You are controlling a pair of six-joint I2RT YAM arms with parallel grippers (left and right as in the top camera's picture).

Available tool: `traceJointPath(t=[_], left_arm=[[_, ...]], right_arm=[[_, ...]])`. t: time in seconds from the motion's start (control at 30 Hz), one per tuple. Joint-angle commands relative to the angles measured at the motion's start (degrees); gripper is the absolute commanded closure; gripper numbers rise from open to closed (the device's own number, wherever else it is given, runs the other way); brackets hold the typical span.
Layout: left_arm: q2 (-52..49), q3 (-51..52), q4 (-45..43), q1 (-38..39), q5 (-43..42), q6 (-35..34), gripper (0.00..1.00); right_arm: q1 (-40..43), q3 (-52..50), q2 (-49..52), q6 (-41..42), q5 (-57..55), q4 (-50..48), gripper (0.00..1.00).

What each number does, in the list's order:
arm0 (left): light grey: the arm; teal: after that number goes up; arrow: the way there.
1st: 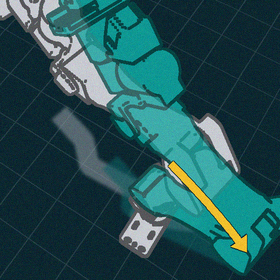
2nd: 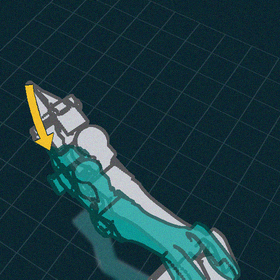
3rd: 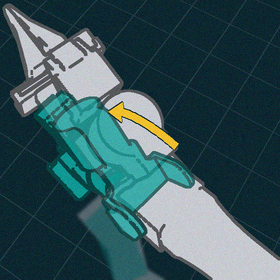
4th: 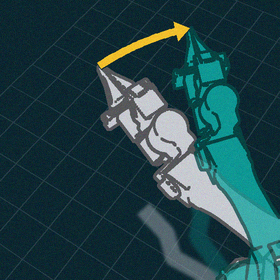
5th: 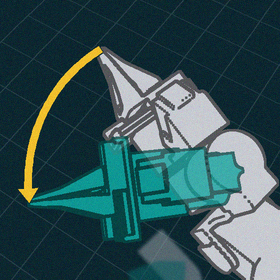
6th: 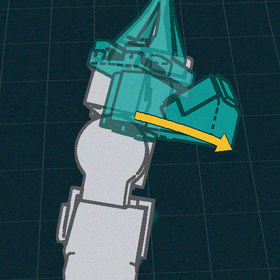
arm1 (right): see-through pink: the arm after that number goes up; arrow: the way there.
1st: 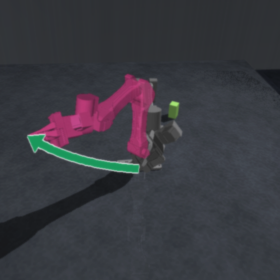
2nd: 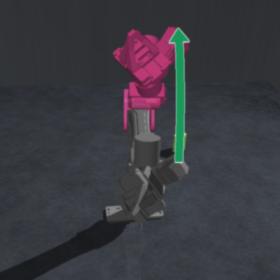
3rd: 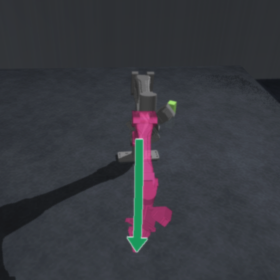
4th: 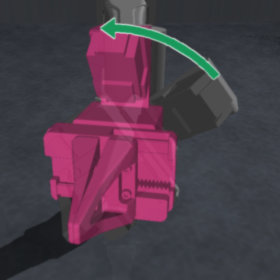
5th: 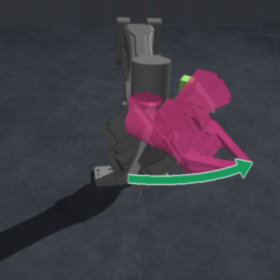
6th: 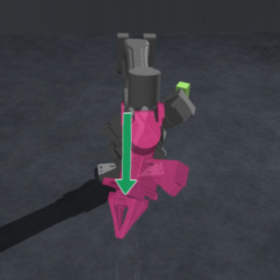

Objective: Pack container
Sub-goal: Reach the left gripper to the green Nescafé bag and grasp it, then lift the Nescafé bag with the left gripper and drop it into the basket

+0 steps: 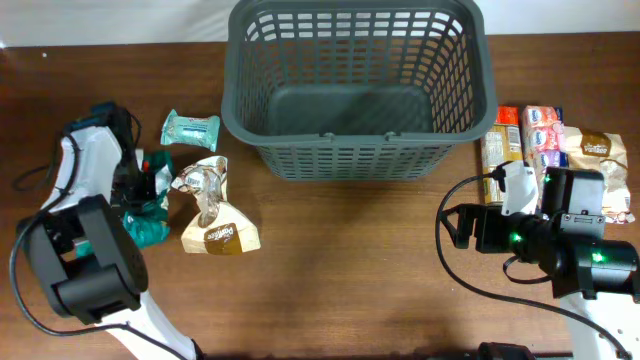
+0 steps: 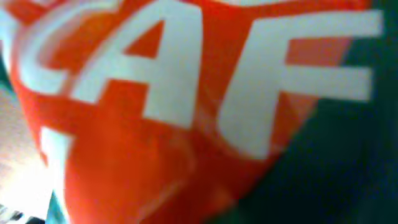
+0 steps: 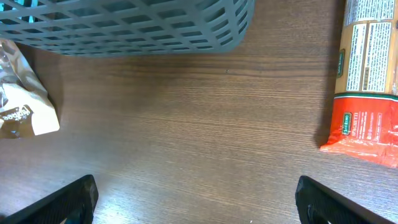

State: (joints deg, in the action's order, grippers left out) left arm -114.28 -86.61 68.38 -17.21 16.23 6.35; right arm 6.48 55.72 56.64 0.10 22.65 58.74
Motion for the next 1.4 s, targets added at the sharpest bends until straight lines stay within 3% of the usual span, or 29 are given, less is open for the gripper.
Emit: traceJointPath(t=[0.0,0.27,0.57,0.67,1.0,1.2,1.37], left_arm=[[1.88,-7.65,2.23,-0.20,-4.74,-0.50,0.98],[5.33,-19.87,8.59,-0.15,-7.06,-0.15,0.98],[12.59,-36.06,8.98,2.82,-13.29,9.84,0.98],[16.09,-41.92,6.99,7.10,-14.75,18.43,0.98],[23.54,-46.69,-4.72,23.17,-19.15,30.62,0.98],[22.21,-46.60,-6.71,33.24,-26.73,39.34,0.98],[16.37,-46.62,-7.80,38.40,-28.02,41.79,0.98]], right_arm=[[-0.46,0.98,0.04,0.46,0.94,-0.02,0.01],[-0.46,0.98,0.04,0.46,0.94,-0.02,0.01],[-0.46,0.98,0.04,0.46,0.94,-0.04,0.01],[-0.46,0.98,0.04,0.46,0.94,-0.04,0.01],[-0.46,0.98,0.04,0.46,0.96,0.90,0.01],[-0.46,0.96,0.04,0.44,0.94,1.73,0.01],[-0.46,0.96,0.04,0.44,0.94,2.71,0.01]])
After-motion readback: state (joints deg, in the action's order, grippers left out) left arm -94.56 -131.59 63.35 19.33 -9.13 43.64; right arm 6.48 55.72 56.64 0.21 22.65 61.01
